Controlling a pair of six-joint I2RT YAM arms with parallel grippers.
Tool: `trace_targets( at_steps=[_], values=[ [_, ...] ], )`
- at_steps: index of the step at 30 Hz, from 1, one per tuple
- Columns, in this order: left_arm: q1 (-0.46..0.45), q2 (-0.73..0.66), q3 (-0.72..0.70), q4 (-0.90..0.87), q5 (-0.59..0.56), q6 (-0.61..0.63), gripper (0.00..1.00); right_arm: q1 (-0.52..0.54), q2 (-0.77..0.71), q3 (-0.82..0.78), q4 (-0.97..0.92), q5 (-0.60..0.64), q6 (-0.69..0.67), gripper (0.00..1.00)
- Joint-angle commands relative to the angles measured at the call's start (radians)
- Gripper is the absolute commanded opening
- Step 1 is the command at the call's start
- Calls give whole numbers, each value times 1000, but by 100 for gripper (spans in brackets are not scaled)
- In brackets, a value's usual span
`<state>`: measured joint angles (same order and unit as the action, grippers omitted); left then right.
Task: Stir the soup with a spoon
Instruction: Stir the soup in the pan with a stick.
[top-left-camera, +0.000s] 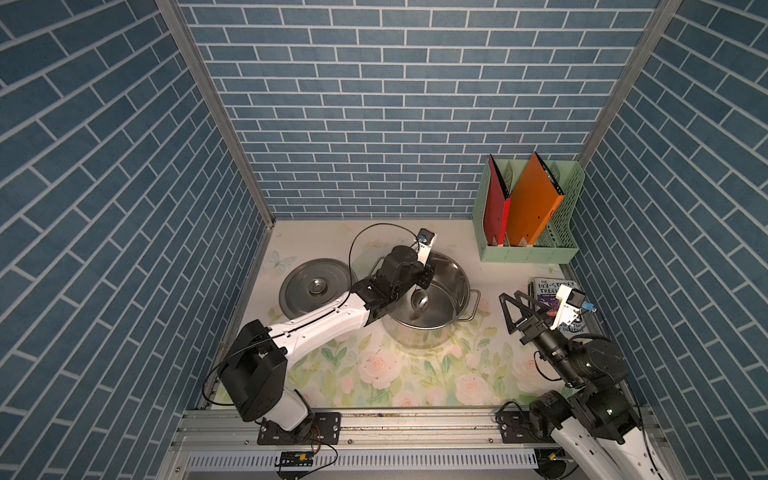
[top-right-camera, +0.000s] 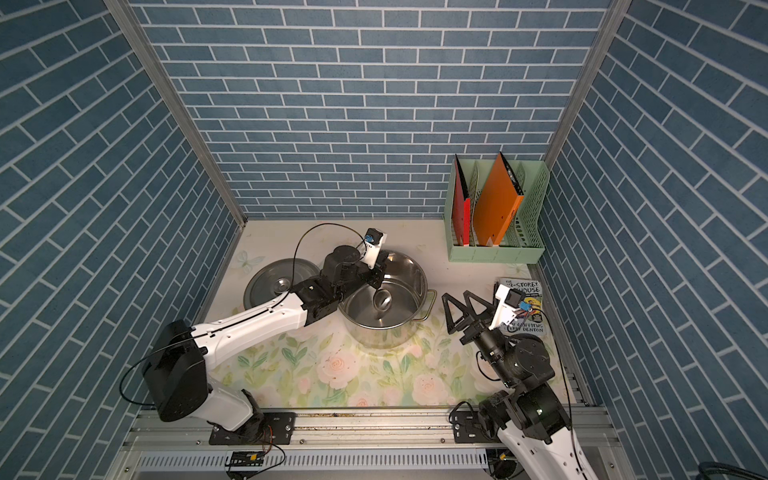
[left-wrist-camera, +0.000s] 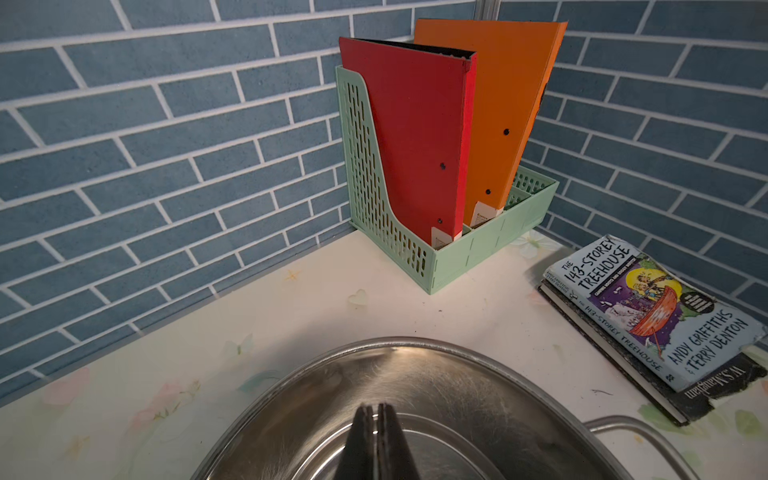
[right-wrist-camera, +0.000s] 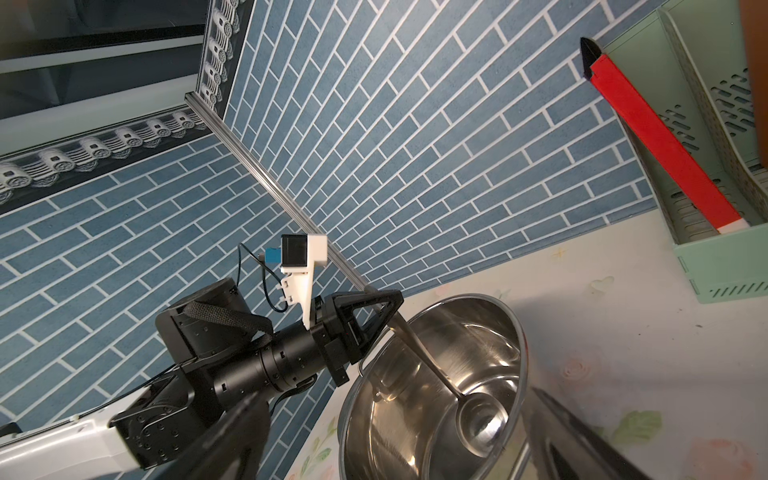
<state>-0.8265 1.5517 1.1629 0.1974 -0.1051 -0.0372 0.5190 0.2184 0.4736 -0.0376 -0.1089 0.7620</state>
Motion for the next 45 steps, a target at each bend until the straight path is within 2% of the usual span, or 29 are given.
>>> trace_targets(
  at_steps=[1,10,18,26,30,35,40,45],
  values=[
    [-36,25,53,71,69,-7,0,4,-20,3,7,0,8,99],
    [-158,35,66,57,93,-18,0,4,-27,4,4,1,7,99],
    [-258,-79,-35,12,82,-44,0,4,-24,0,13,-1,5,99],
    [-264,-210,-154,-114,-64,-49,0,3,-10,-9,33,-7,6,99],
    [-239,-263,-184,-176,-142,-53,0,4,-2,-12,42,-11,8,99],
    [-156,-318,-204,-225,-202,-49,0,3,-1,-12,43,-13,7,99],
    [-52,-331,-209,-211,-207,-41,0,3,-8,-12,38,-9,9,99],
    [14,-262,-169,-166,-180,-18,0,4,-5,-5,36,-10,8,99]
  ],
)
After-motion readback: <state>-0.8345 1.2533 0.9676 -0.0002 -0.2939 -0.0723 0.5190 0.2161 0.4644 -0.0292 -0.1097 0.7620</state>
